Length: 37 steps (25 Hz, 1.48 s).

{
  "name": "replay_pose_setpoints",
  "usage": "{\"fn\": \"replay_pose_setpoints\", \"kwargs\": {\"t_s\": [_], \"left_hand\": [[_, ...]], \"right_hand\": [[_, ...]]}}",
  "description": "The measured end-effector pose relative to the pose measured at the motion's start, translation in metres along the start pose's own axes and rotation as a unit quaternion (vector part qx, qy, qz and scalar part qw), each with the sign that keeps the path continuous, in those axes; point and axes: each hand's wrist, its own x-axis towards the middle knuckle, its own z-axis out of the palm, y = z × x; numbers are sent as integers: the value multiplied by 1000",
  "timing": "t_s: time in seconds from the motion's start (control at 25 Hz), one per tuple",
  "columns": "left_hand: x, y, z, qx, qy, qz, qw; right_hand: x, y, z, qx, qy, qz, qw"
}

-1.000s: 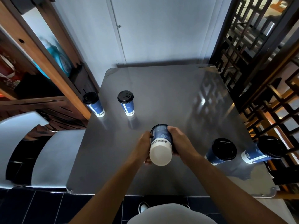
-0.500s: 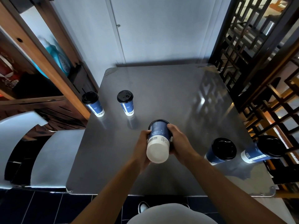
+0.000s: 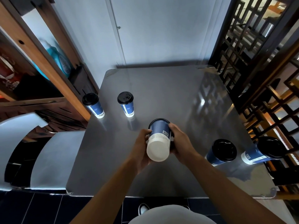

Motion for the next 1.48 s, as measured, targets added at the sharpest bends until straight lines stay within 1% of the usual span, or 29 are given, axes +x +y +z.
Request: {"fn": "replay_pose_setpoints", "kwargs": {"t_s": [0.12,0.24,0.32,0.4,0.48,0.52,0.56,0.64,0.72,0.88,1.04,1.12,1.16,1.24,1.32,1.44,1.48], "left_hand": [[5,-5,1,-35,3,9,999],[6,-3,2,-17,12,-2,1000],[3,2,2,59,40,-15,997],[2,3,3,157,64,-3,985],[3,1,7,212,43,37,976],[3,-1,8,209,25,53,976],[2,0,9,176,17,53,983],[-1,3,9,78,16,11,997],[0,2,6,11,23,-17,1000],[2,-1,7,-42,35,-15,998],[3,3,5,-37,34,-31,998],[2,5,5,-20,33,-47,998],[4,3,5,5,44,-38,998],[11,-3,0,91,92,31,991],[17,-7,-10,172,136,99,971],[27,-13,-27,213,115,122,963],[30,-16,-32,215,103,122,964]], "right_hand": [[0,0,1,8,8,7,1000],[1,-3,-1,-15,12,5,1000],[2,-5,-4,-29,26,-4,999],[2,-7,-5,-48,35,-7,998],[1,-8,-6,-57,27,-6,998],[1,-8,-6,-49,25,-10,998],[2,-8,-6,-35,30,-13,999],[3,-5,-7,-6,38,-9,999],[4,1,-6,1,19,3,1000],[8,7,0,21,7,25,999],[11,5,1,16,3,24,1000],[12,3,1,13,3,25,1000],[12,2,0,7,6,22,1000],[12,1,-6,-26,2,13,1000],[11,0,-14,-55,-38,16,998],[5,5,-27,-78,-128,48,988],[5,8,-30,-109,-138,48,983]]}}
